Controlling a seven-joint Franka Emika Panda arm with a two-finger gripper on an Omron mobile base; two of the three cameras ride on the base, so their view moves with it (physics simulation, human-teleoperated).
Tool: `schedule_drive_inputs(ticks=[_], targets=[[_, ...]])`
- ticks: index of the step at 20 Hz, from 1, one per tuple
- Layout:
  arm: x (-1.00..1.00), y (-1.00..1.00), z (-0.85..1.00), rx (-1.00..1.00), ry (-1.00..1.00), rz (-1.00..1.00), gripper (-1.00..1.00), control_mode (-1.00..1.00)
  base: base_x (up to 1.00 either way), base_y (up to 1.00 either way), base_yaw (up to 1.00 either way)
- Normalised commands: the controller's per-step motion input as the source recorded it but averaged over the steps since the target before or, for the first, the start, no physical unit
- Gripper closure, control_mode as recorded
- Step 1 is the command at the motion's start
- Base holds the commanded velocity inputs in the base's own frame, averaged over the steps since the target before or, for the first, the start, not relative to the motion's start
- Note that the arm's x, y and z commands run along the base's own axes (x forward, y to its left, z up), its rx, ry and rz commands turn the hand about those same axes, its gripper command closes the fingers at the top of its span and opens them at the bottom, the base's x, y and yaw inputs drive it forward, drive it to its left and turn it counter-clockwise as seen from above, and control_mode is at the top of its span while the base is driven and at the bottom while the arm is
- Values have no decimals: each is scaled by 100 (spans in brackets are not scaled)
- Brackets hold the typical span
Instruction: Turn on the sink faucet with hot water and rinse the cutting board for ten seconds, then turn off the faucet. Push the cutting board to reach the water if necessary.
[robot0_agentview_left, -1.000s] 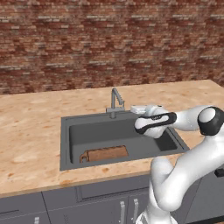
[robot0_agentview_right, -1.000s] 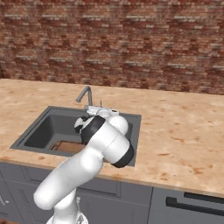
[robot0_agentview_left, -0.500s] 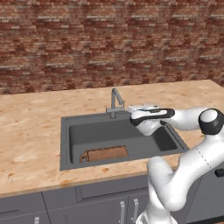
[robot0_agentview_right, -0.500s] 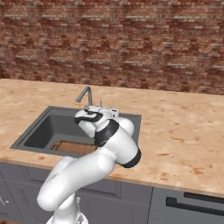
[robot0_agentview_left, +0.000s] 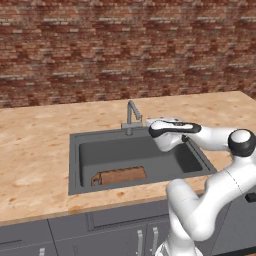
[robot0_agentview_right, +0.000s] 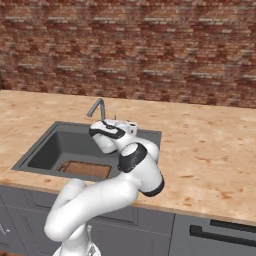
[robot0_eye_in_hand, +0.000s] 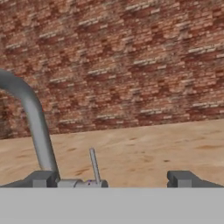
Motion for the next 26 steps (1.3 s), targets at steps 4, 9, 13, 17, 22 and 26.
schedule_drive_inputs(ticks=[4,9,13,17,22,26], targets=[[23,0,0,0,-4,0,-100,-100,0,0,0],[19,2,0,0,0,0,-100,-100,0,0,0],[16,6,0,0,0,0,-100,-100,0,0,0],[3,7,0,0,0,0,-100,-100,0,0,0],[0,6,-1,0,0,0,-100,-100,0,0,0],[4,0,-17,0,-1,0,-100,-100,0,0,0]])
